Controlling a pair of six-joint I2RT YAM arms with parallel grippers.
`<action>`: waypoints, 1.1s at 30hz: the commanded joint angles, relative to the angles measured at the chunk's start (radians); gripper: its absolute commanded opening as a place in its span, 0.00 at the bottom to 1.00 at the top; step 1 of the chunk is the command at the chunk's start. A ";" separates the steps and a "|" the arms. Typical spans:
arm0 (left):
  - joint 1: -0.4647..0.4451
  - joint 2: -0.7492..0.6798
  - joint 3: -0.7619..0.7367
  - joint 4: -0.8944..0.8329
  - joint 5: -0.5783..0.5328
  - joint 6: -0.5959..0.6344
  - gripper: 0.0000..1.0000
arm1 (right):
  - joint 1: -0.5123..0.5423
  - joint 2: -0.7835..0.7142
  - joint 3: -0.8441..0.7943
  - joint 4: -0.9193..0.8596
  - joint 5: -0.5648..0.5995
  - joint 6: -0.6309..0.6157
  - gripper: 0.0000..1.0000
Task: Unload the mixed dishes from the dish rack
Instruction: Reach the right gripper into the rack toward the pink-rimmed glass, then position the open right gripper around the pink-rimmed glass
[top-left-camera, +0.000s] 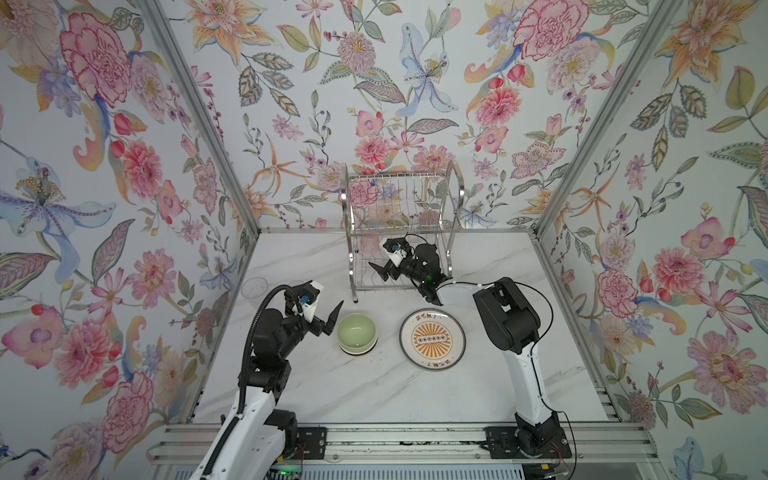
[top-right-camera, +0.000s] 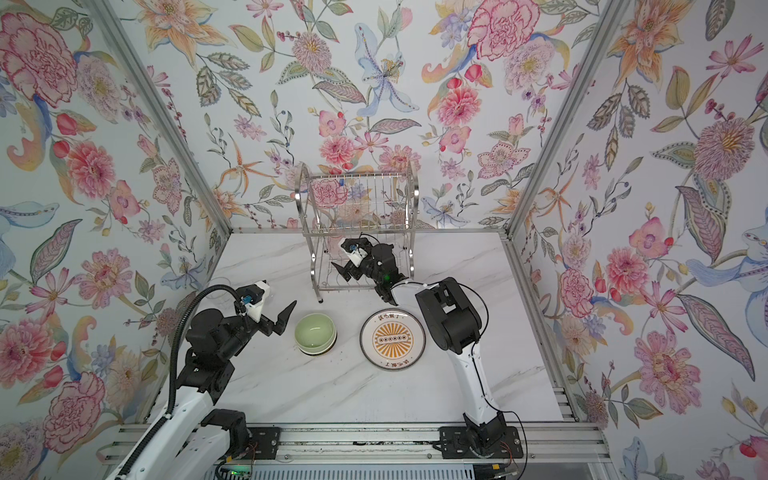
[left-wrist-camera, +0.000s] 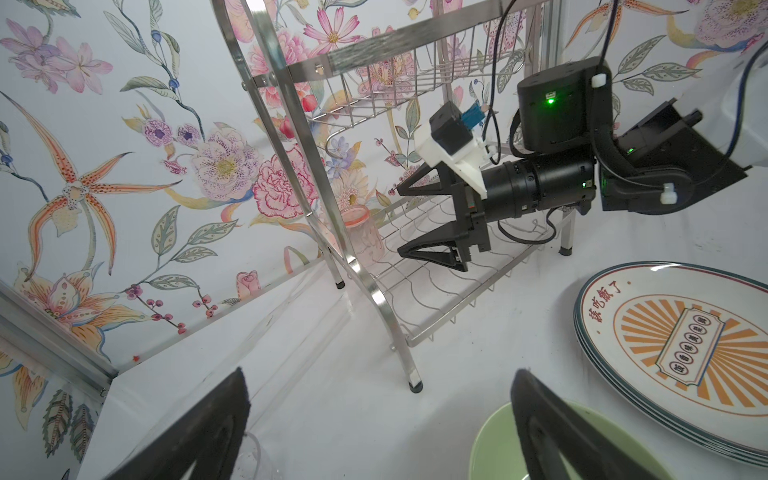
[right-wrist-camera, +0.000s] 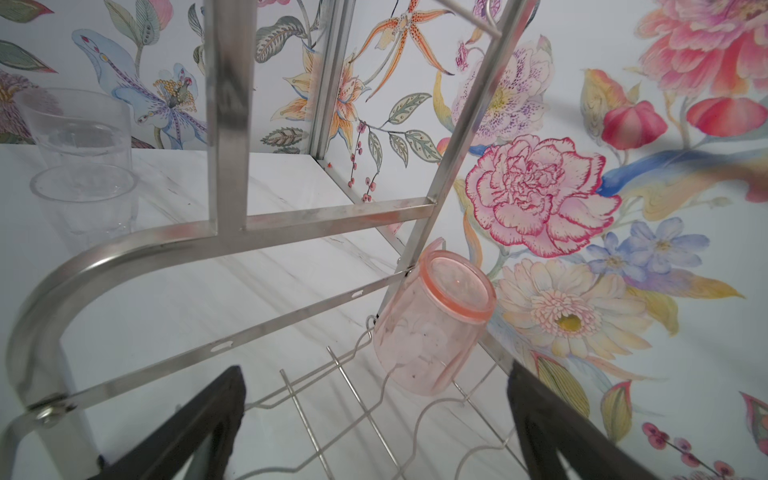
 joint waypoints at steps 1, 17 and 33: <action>-0.022 0.011 0.005 0.027 -0.008 0.019 0.99 | -0.012 0.056 0.080 -0.025 -0.015 -0.018 0.99; -0.049 0.081 0.032 0.009 -0.045 0.063 0.99 | -0.049 0.245 0.351 -0.103 -0.076 -0.024 0.99; -0.066 0.074 0.037 -0.055 -0.080 0.090 0.99 | -0.053 0.395 0.607 -0.207 -0.108 -0.053 0.99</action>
